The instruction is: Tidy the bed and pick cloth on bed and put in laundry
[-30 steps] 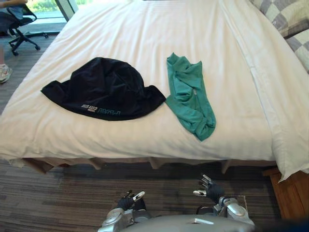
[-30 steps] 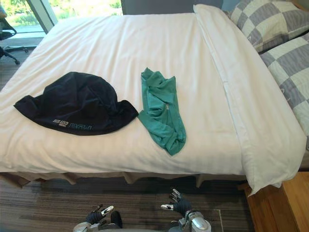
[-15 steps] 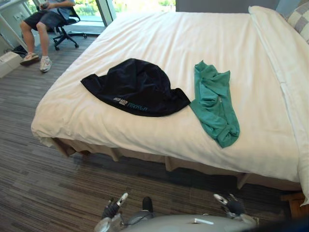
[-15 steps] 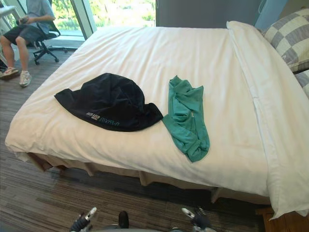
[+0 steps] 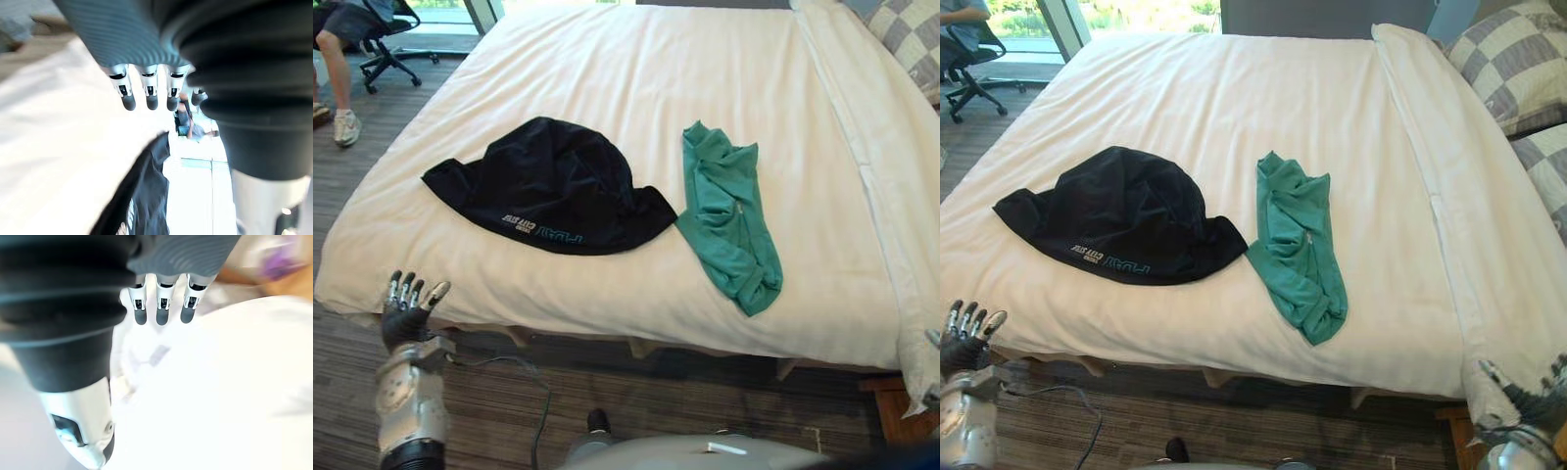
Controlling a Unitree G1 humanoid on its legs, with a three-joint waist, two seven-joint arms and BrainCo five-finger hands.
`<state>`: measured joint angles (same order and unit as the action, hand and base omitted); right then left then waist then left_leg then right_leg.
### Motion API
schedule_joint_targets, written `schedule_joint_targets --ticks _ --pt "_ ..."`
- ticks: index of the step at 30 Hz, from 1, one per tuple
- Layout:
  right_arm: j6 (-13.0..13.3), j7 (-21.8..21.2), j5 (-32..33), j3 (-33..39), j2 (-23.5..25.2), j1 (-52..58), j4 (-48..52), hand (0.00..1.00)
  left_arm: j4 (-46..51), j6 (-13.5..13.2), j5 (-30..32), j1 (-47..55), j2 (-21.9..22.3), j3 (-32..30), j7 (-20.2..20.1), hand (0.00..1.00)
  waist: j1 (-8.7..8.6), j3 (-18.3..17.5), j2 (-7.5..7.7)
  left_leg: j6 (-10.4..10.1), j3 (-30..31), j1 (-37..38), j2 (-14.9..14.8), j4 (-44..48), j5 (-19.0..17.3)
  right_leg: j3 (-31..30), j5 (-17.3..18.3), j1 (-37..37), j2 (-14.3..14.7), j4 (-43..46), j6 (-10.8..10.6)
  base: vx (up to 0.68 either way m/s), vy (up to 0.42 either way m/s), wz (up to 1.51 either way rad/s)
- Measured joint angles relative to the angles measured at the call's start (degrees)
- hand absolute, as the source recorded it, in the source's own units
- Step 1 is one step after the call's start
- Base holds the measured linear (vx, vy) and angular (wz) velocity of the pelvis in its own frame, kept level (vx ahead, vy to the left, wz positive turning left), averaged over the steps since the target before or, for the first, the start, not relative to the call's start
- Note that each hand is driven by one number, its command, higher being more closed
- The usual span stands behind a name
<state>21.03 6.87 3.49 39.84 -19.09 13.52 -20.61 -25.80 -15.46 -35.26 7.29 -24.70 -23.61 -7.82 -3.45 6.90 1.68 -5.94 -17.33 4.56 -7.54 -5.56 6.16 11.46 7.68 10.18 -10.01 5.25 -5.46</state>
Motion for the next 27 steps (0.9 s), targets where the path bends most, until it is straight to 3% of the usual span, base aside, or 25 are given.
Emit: schedule_joint_targets --ticks 3,5,7,9,12,13,14,15,18,21,24,27 --pt "-1.0 -2.3 -0.9 -3.6 -0.5 -1.1 4.0 0.0 0.8 -0.4 3.4 -1.4 -1.3 -0.3 -0.9 0.0 0.26 -0.2 0.06 0.0 -2.5 0.5 -0.3 0.0 -0.1 -2.9 0.0 -1.0 0.2 0.4 0.0 0.06 -0.037 -0.34" --pt "-4.6 -5.7 -0.9 -12.7 -3.4 -2.9 7.3 0.0 -1.1 3.6 7.0 -8.1 -8.1 -0.3 0.5 0.0 0.04 -0.3 -0.09 0.1 -5.2 1.5 -0.9 0.0 -0.2 -6.3 0.0 -2.1 0.8 0.8 0.0 0.02 -0.068 -0.61" --pt "-6.0 -7.0 -1.3 -17.7 -3.6 -3.3 8.2 0.0 -5.1 6.1 9.3 -14.1 -12.9 2.0 1.5 0.0 -0.59 -0.6 -0.6 -0.3 -6.5 2.4 -1.6 0.5 -0.4 -8.1 0.0 -2.0 1.3 1.7 0.0 0.01 -0.065 -0.48" --pt "-6.7 -7.3 -2.5 -21.2 -3.6 -3.2 8.1 0.0 -8.1 7.9 11.7 -17.5 -14.1 3.5 1.7 0.0 -2.07 -1.0 -1.33 -1.3 -7.6 2.5 -2.2 2.8 -1.2 -9.2 0.0 -2.8 1.4 4.1 0.0 0.04 -0.07 -0.34" --pt "-7.0 -7.4 -2.6 -23.1 -3.6 -1.4 7.3 0.0 -10.2 8.8 17.5 -17.8 -13.6 6.2 2.1 0.0 -3.67 -1.2 -3.12 -1.3 -9.1 2.8 -4.3 5.8 -1.2 -11.8 -0.2 -8.6 2.7 15.0 -0.3 0.05 -0.096 -0.44" --pt "-7.1 -7.4 -2.6 -23.2 -3.7 -0.8 7.4 0.0 -11.4 8.9 19.2 -18.2 -12.8 6.5 2.9 0.0 -4.27 -0.9 -5.26 -1.3 -9.2 2.6 -6.2 6.5 -1.1 -12.9 2.2 -12.2 4.8 17.1 -0.6 0.03 -0.122 -0.3" --pt "-7.1 -7.4 -2.6 -23.4 -3.7 -0.6 7.5 0.0 -12.2 8.9 19.8 -18.6 -12.8 6.9 4.0 0.0 -4.47 -1.4 -5.1 -1.3 -9.1 2.4 -6.3 6.4 -1.1 -13.4 1.3 -11.0 5.6 10.7 -0.1 0.04 -0.168 -0.2" --pt "-7.1 -7.3 -2.6 -24.2 -4.2 -0.6 7.9 0.0 -13.4 8.9 21.6 -20.5 -13.2 7.6 5.8 0.0 -4.88 -1.6 -3.14 -2.1 -9.5 2.2 -5.6 6.1 -1.8 -12.8 0.0 -10.1 5.2 6.2 0.7 0.04 -0.157 -0.07" --pt "-7.8 -6.9 -2.6 -25.4 -5.2 -2.1 8.0 0.0 -14.0 9.7 26.6 -23.7 -12.4 11.7 8.6 0.0 -5.32 -0.6 -5.15 -2.0 -10.4 1.9 -6.1 4.1 -1.7 -12.8 0.3 -10.6 6.2 3.6 0.4 0.0 -0.11 -0.06" --pt "-8.7 -6.9 -2.4 -28.4 -5.3 -2.3 9.0 0.0 -13.9 12.9 30.4 -26.5 -12.3 14.4 10.1 0.0 -5.18 -0.6 -5.52 -0.9 -10.6 0.3 -5.9 5.1 -2.5 -13.8 0.3 -12.1 6.1 4.2 0.5 -0.06 -0.021 -0.06" --pt "-9.2 -6.6 -1.9 -30.6 -5.3 -3.6 12.0 0.0 -14.2 16.9 32.8 -29.8 -13.7 17.2 11.0 0.0 -5.17 0.6 -4.94 -0.8 -10.6 -2.9 -5.6 6.0 -3.8 -15.4 0.5 -16.4 5.8 5.8 0.7 -0.11 0.015 -0.1" --pt "-9.2 -5.6 -1.8 -31.8 -5.3 -7.1 12.4 0.0 -18.7 21.9 34.5 -34.0 -15.5 20.0 10.8 0.0 -5.35 4.0 -3.15 -1.3 -10.9 -5.6 -5.0 7.1 -4.4 -17.4 0.7 -19.9 5.4 7.1 0.2 -0.18 0.018 -0.15"
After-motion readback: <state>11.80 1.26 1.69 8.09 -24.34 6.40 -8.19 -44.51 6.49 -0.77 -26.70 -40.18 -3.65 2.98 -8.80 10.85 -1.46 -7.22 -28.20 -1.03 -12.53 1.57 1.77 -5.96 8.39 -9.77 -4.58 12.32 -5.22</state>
